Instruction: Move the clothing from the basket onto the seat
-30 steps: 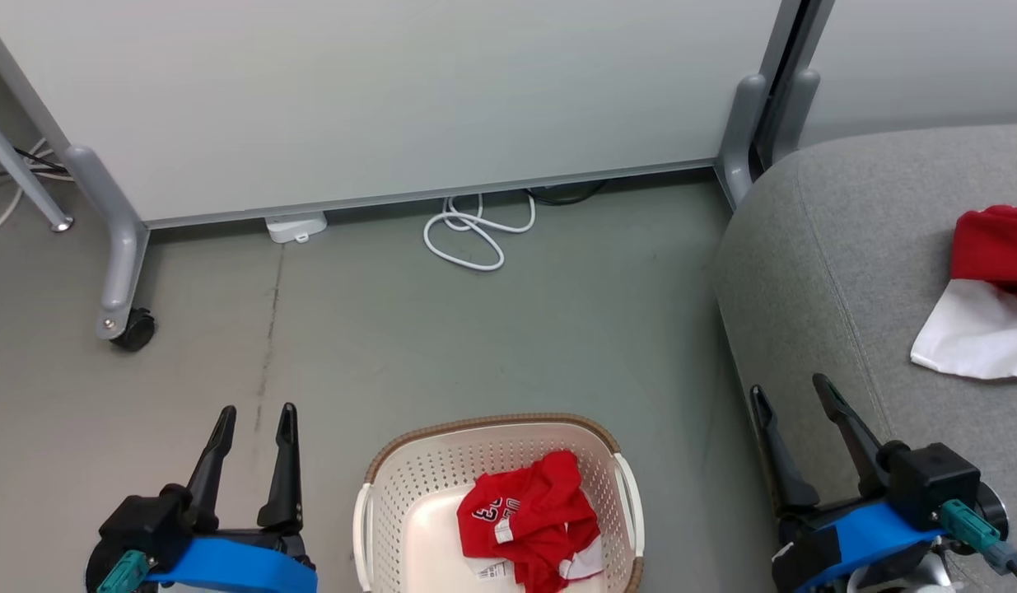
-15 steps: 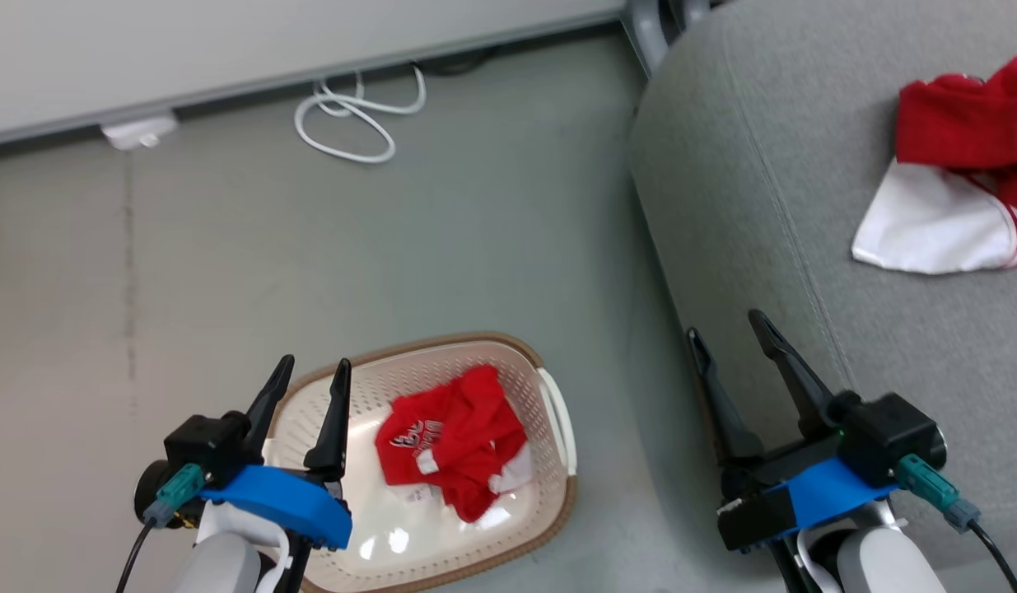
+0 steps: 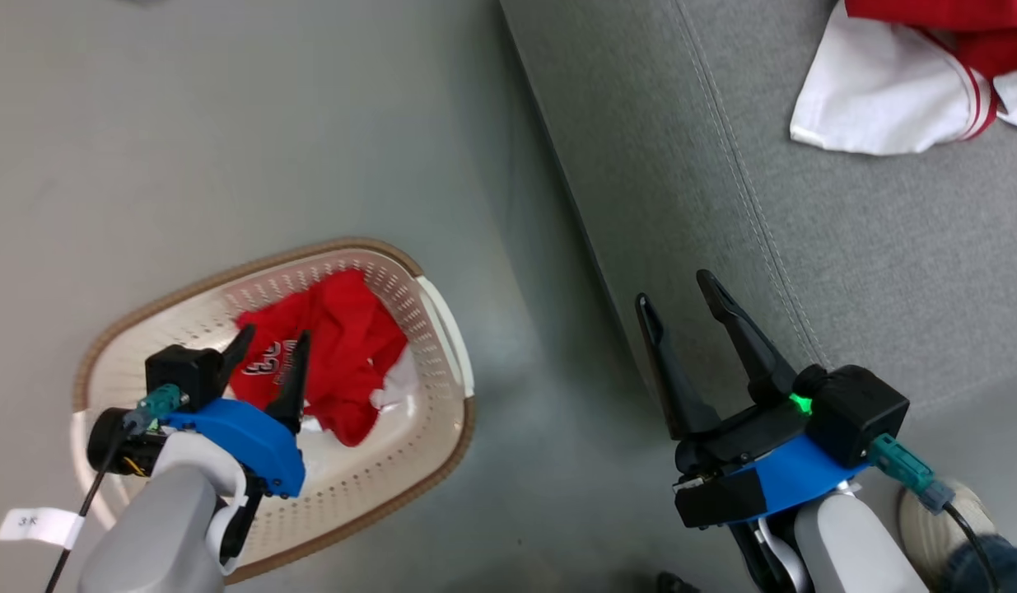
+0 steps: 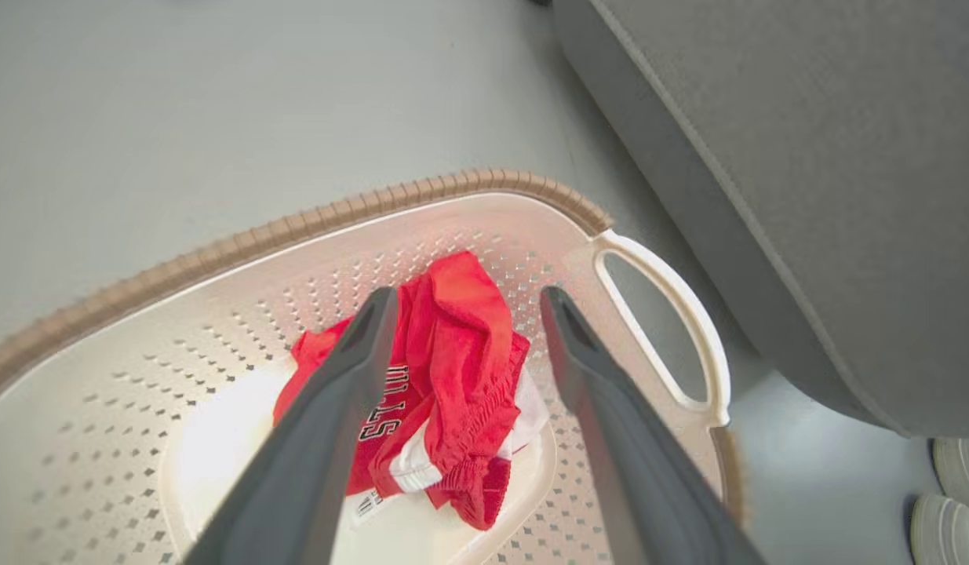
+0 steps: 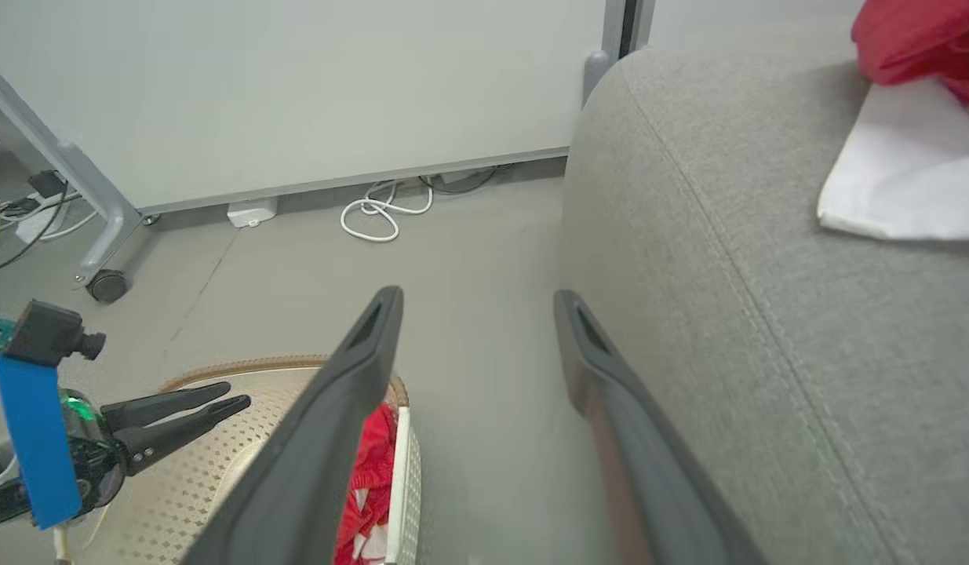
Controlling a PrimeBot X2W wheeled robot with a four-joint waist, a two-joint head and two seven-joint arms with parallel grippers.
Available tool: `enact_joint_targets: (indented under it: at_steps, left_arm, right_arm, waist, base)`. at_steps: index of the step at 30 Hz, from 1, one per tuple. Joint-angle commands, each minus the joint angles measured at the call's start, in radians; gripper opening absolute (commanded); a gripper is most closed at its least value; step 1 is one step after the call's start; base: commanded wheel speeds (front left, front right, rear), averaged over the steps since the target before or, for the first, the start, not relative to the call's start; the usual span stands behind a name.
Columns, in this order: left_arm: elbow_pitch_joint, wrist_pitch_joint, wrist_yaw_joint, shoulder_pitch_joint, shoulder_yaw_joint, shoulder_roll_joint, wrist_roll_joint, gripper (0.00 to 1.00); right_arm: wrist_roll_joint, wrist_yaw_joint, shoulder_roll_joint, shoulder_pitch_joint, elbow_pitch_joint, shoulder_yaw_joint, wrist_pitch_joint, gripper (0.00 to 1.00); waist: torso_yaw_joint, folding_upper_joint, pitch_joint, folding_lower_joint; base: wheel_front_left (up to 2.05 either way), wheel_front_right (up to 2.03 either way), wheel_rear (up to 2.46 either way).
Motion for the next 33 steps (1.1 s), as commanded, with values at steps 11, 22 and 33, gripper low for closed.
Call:
enact_joint_targets:
  at_steps: [11,22,33]
  left_arm:
    - [0.128,0.067,-0.001,-0.125,-0.061,0.061,-0.017,1.0]
    - [0.248,0.115,0.026,-0.216,-0.102,0.042,-0.013,1.0]
    - [0.32,0.157,0.004,-0.249,-0.129,0.01,-0.047,0.0]
  right_arm:
    - [0.052,0.0,0.002,-0.053,0.016,0.051,-0.045,1.0]
    - [0.07,0.0,0.002,-0.032,-0.003,0.057,-0.057,1.0]
    - [0.085,0.0,0.002,-0.044,-0.006,0.07,-0.059,1.0]
  waist:
    - [-0.117,0.0,0.206,-0.0002]
    - [-0.098,0.0,0.263,-0.0002]
    - [-0.097,0.0,0.262,-0.0002]
  base:
    - [0.0,0.0,0.0]
    - [0.0,0.0,0.0]
    - [0.0,0.0,0.0]
